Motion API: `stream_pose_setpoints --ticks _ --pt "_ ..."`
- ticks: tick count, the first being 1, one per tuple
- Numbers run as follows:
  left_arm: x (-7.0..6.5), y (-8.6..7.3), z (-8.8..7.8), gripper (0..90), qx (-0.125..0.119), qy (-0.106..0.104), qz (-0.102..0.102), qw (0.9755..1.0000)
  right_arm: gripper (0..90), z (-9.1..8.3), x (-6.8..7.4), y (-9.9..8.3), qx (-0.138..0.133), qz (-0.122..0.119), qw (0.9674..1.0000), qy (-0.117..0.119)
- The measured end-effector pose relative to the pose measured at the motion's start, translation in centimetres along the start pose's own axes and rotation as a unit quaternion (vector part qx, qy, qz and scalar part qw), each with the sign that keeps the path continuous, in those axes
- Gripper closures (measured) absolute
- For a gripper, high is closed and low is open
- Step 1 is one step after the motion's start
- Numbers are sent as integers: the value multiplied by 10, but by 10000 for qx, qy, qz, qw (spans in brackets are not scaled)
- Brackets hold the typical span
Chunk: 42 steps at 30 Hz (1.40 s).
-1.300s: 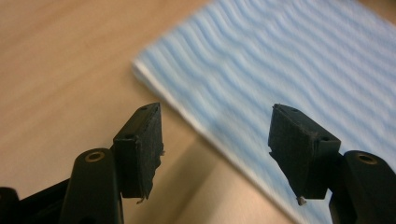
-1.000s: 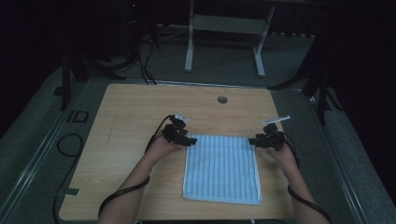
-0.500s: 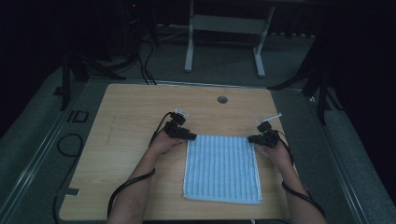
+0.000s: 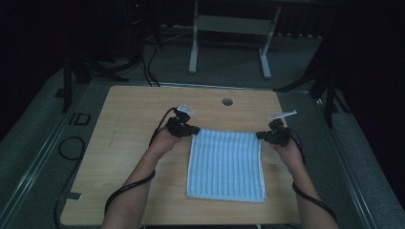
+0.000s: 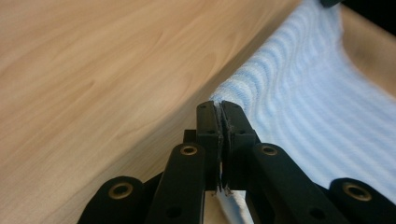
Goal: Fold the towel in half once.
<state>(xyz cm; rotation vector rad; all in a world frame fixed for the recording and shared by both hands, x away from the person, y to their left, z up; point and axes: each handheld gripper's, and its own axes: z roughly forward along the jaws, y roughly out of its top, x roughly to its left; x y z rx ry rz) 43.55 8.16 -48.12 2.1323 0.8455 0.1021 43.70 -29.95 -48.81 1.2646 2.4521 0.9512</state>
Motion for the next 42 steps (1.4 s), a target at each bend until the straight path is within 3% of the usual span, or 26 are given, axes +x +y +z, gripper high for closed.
stream_pose_setpoints --ticks 1,3,4,7,10,16,20,24,28,31,33,35,36,37,38,39,42 --pt "-2 1 -6 868 -82 53 75 9999 860 -4 2 0 -70 -20 10000 21" --pt "-7 0 -18 868 -202 -89 85 9997 860 -15 7 -1 -254 -82 9996 59" --pt "-11 -1 -23 868 -247 -47 167 9995 860 -21 10 -2 -342 -140 9993 92" --pt "-23 -11 -37 867 -273 -148 284 9991 860 -39 24 -9 -502 -368 9979 176" --pt "-37 -25 -48 867 -440 -312 68 9985 860 -55 40 -20 -642 -637 9959 93" --pt "-63 -51 -65 865 -446 -350 211 9982 860 -84 69 -48 -842 -926 9917 281" --pt "-84 -70 -69 864 -421 -330 324 9980 859 -95 90 -72 -834 -1137 9897 227" --pt "-102 -87 -71 863 -348 -414 482 9974 859 -97 101 -96 -711 -1117 9908 295" --pt "-112 -103 -68 861 -208 -557 477 9971 858 -97 108 -116 -591 -1060 9916 442" --pt "-116 -113 -65 860 -146 -688 386 9968 859 -94 109 -128 -550 -939 9925 559" --pt "-119 -119 -62 860 -93 -640 375 9972 858 -92 108 -135 -586 -831 9932 562" --pt "-123 -125 -59 855 45 -797 301 9964 850 -88 106 -141 -468 -678 9940 713" --pt "-126 -126 -59 837 182 -809 269 9962 828 -87 107 -144 -430 -648 9943 730" --pt "-128 -126 -60 754 221 -783 247 9964 698 -88 106 -148 -366 -628 9943 778" --pt "-129 -125 -63 659 229 -768 216 9966 635 -90 106 -150 -379 -610 9946 745" --pt "-131 -124 -66 585 168 -719 227 9970 650 -95 105 -152 -464 -559 9953 641" --pt "-130 -119 -69 527 70 -717 281 9970 626 -104 101 -151 -696 -409 9948 621"
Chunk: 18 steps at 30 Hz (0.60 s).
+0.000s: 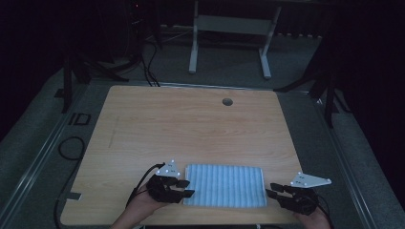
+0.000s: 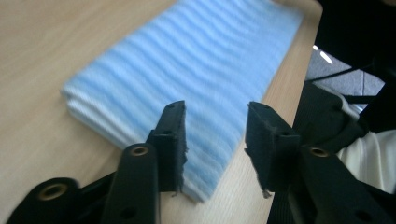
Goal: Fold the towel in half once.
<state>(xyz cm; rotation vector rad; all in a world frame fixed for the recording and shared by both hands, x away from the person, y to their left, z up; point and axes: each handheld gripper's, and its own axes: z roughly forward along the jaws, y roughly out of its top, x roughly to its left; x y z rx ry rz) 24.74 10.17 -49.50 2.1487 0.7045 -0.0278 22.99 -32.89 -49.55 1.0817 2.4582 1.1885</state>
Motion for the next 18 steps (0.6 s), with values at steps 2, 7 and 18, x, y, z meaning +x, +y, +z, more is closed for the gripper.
stream_pose_setpoints --ticks 2,7,18 --pt "6 5 8 498 -53 120 -8 9999 565 8 -2 9 85 -30 10000 10" --pt "12 4 27 477 98 106 10 9999 547 31 -3 16 191 -232 9995 63" --pt "27 8 65 487 595 290 118 9977 552 74 -19 21 583 -416 9974 -38"
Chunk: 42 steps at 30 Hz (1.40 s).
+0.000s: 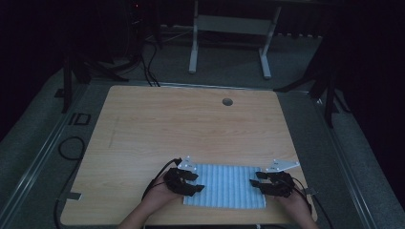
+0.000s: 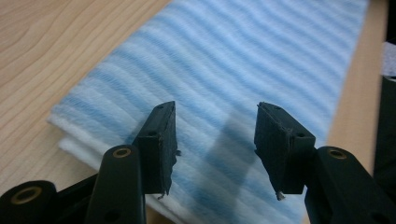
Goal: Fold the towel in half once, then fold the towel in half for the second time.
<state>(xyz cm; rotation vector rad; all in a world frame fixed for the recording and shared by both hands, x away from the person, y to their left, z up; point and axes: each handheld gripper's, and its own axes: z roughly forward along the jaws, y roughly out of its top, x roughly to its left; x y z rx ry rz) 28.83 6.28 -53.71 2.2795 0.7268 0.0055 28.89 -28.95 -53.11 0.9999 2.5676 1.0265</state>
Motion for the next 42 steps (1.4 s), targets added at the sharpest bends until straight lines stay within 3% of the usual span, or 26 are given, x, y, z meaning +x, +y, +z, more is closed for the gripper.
stream_pose_setpoints --ticks 5,8,16,26,34,42 --pt "3 0 3 487 -10 -13 -72 10000 550 8 -2 -1 73 -48 10000 -47" --pt "7 3 5 491 79 108 23 9999 542 11 -4 0 87 -48 9999 -73" --pt "17 4 3 494 106 237 -26 9997 534 20 -11 9 63 1 10000 -59" --pt "48 -1 -10 498 87 541 -216 9983 533 51 -20 42 59 -13 10000 1" --pt "74 -1 -19 497 138 637 -326 9973 531 70 -23 65 106 21 9999 31" --pt "108 0 -29 497 93 912 -567 9942 525 95 -27 92 100 78 9999 33"
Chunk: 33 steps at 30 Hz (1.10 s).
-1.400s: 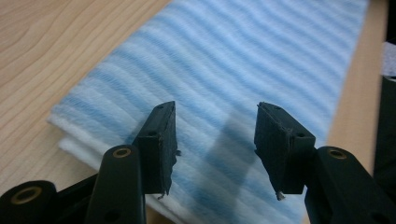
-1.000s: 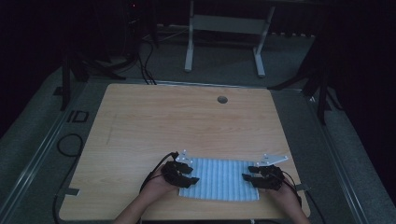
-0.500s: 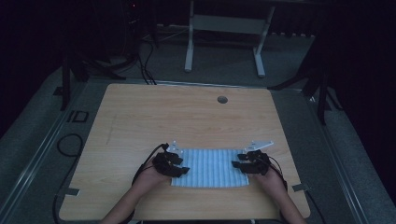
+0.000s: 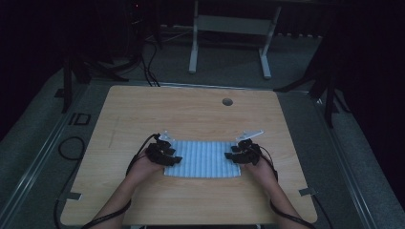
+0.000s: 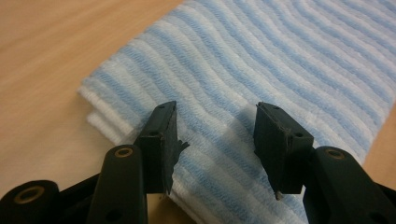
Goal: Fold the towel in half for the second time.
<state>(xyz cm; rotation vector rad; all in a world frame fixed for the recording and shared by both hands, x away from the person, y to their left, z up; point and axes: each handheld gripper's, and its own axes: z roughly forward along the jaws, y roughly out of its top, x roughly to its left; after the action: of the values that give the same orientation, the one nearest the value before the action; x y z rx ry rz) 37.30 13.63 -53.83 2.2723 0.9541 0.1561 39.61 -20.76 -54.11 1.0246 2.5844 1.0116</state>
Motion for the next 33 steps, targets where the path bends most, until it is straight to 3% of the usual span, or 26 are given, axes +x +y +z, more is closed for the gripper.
stream_pose_setpoints --ticks 3,10,19,25,30,33 --pt "11 2 0 496 -14 139 -42 9999 520 8 -1 10 33 -5 10000 -26" --pt "26 5 0 495 -41 173 -172 9997 499 23 -6 30 116 89 9999 -62" --pt "32 8 0 495 22 139 -207 9997 485 29 -12 39 151 110 9998 2" --pt "30 5 -7 477 -193 38 -361 9992 458 23 -9 39 98 -53 9999 31" --pt "23 3 -15 364 -330 -11 -441 9985 370 13 -8 37 -95 21 9998 171" --pt "17 0 -20 252 -503 -66 -387 9980 228 9 -3 34 -157 -85 9990 398"
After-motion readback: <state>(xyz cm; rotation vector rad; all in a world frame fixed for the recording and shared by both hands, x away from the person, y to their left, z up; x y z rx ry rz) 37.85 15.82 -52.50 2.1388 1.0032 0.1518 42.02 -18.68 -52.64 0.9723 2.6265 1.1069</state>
